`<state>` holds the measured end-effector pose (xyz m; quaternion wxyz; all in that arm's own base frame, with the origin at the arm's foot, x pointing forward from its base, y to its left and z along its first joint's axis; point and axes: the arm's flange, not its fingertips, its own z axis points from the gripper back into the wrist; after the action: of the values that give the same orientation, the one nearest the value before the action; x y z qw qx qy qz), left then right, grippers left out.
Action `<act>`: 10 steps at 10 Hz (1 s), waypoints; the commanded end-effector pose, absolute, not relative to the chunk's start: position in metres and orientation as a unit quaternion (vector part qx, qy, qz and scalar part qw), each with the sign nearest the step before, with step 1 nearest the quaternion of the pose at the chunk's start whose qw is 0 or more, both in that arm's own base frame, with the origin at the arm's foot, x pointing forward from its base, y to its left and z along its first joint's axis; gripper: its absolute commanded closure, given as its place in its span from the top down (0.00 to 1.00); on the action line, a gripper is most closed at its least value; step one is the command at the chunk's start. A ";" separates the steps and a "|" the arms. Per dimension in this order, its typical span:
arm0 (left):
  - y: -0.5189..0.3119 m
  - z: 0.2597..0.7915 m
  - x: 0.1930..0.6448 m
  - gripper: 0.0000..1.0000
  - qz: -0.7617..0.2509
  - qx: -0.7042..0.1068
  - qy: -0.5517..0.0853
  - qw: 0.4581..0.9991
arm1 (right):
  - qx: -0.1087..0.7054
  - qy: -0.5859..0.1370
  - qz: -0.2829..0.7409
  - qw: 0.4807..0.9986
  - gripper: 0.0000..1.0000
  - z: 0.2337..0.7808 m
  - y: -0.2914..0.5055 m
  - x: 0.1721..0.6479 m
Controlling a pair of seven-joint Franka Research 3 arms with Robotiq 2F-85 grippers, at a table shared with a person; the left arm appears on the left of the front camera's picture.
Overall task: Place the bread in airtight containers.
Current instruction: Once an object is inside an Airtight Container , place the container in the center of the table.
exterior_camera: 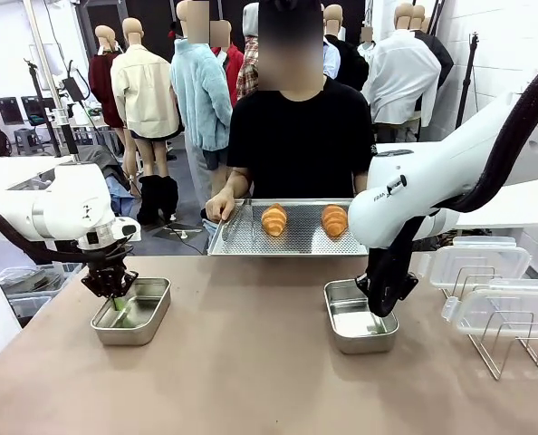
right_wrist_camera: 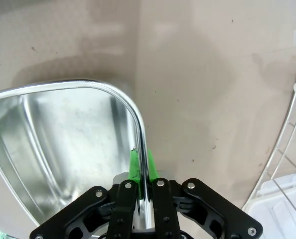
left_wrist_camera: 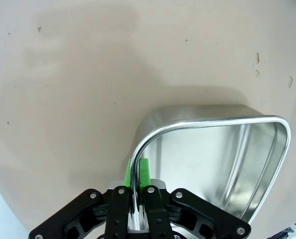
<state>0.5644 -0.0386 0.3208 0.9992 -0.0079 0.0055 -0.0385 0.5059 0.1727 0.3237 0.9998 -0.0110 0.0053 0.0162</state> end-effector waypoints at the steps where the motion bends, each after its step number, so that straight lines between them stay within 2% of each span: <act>1: -0.038 0.321 0.565 0.00 -0.038 -0.007 0.004 0.999 | -0.010 0.001 0.017 1.000 0.00 0.324 0.173 0.505; 5: -0.039 0.321 0.564 0.00 -0.039 -0.008 0.006 0.999 | -0.010 0.001 0.017 1.000 0.00 0.324 0.173 0.505; 6: -0.052 0.343 0.552 0.00 -0.026 0.013 0.009 1.000 | -0.011 0.005 0.016 1.000 0.00 0.324 0.173 0.506; 7: -0.067 0.376 0.543 0.00 -0.015 -0.002 -0.007 1.000 | 0.023 -0.026 0.014 0.999 0.00 0.359 0.164 0.498; 8: -0.077 0.409 0.539 0.00 0.005 -0.011 -0.003 1.000 | 0.024 -0.060 -0.005 0.998 0.00 0.394 0.160 0.497; 10: -0.098 0.460 0.523 0.00 0.000 0.009 0.005 1.000 | 0.029 -0.067 -0.019 0.997 0.00 0.445 0.161 0.493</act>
<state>0.5244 -0.0931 0.4434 1.0000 -0.0031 -0.0048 -0.0075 0.4970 0.1620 0.4313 0.9972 0.0236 -0.0706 -0.0111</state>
